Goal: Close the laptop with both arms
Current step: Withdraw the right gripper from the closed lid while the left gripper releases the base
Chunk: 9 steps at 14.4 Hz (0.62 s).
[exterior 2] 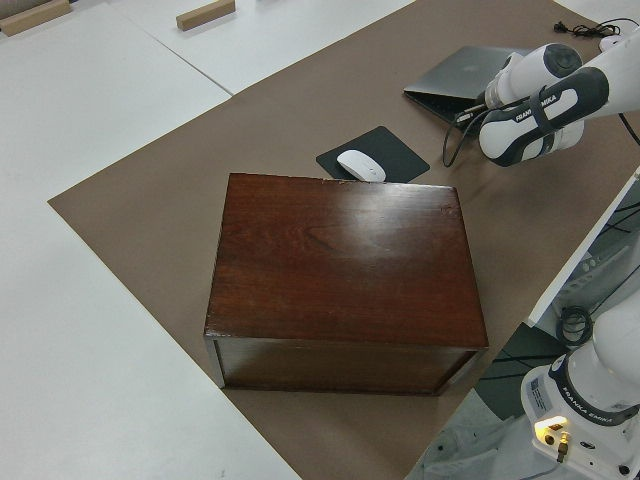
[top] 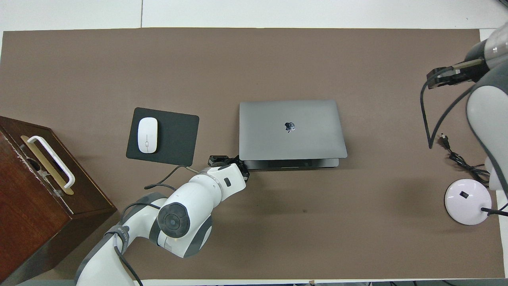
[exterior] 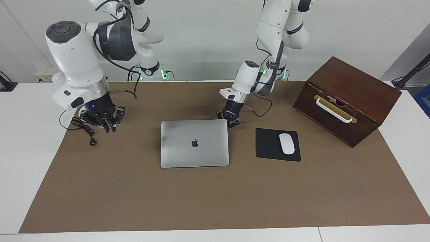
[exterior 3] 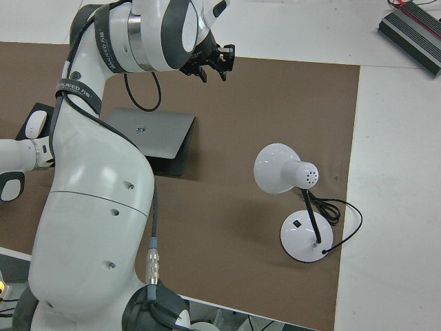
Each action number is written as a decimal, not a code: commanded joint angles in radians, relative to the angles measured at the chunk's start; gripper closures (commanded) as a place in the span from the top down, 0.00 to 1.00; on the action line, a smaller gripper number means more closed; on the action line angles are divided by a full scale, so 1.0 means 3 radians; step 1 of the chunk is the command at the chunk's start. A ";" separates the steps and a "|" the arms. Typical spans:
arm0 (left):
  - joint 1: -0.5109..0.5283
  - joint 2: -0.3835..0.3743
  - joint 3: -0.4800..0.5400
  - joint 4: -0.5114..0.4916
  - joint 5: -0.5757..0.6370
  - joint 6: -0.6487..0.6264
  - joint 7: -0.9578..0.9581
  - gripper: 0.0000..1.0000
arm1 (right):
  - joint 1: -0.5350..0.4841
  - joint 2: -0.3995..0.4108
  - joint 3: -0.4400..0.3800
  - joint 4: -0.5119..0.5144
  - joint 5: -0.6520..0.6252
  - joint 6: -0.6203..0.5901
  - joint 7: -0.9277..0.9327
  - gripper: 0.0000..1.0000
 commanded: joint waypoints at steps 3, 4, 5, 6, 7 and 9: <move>0.0105 -0.0597 0.0002 -0.0075 -0.0054 -0.0964 0.0011 0.00 | -0.0309 -0.0325 0.0030 -0.0050 0.0115 -0.0416 -0.0093 1.00; 0.0136 -0.0740 0.0002 -0.0075 -0.0054 -0.1200 0.0011 0.00 | -0.0320 -0.0371 0.0025 -0.0065 0.0176 -0.0463 -0.0068 1.00; 0.0171 -0.0858 0.0012 -0.0070 -0.0054 -0.1440 0.0011 0.00 | -0.0330 -0.0407 0.0030 -0.0070 0.0182 -0.0483 0.0024 1.00; 0.0207 -0.0950 0.0017 -0.0035 -0.0054 -0.1675 0.0011 0.00 | -0.0345 -0.0418 0.0030 -0.0076 0.0218 -0.0514 0.0197 1.00; 0.0238 -0.1037 0.0022 0.0006 -0.0060 -0.1900 0.0001 0.00 | -0.0361 -0.0423 0.0030 -0.0071 0.0365 -0.0545 0.0421 1.00; 0.0304 -0.1201 0.0033 0.0103 -0.0060 -0.2269 -0.0065 0.00 | -0.0412 -0.0428 0.0030 -0.0065 0.0514 -0.0555 0.0597 1.00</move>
